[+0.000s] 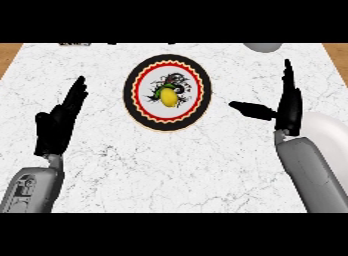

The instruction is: Pick the lemon from the plate and place it in the plate

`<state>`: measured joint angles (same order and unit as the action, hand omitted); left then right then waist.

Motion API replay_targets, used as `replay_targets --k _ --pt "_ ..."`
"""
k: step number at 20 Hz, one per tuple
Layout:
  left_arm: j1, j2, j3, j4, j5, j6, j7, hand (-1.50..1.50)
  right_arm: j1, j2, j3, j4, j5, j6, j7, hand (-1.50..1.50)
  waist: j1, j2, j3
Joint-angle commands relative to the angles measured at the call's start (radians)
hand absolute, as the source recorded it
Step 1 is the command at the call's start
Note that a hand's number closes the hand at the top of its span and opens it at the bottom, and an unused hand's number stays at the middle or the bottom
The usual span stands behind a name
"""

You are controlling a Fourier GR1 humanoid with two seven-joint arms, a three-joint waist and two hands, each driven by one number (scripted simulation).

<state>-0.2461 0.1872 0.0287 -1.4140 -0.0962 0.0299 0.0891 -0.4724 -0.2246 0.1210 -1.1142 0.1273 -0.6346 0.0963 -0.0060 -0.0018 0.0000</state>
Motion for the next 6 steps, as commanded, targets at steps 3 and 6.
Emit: replay_targets --k 3,6 --pt "-0.003 0.000 0.012 -0.055 -0.011 -0.017 0.055 0.00 0.067 -0.001 -0.093 -0.008 -0.030 0.088 -0.093 -1.50 0.008 0.002 0.000" --pt "0.024 0.020 0.032 -0.082 0.018 -0.058 0.053 0.00 0.133 -0.041 -0.110 -0.073 -0.031 0.131 -0.087 -1.50 0.006 0.001 0.000"
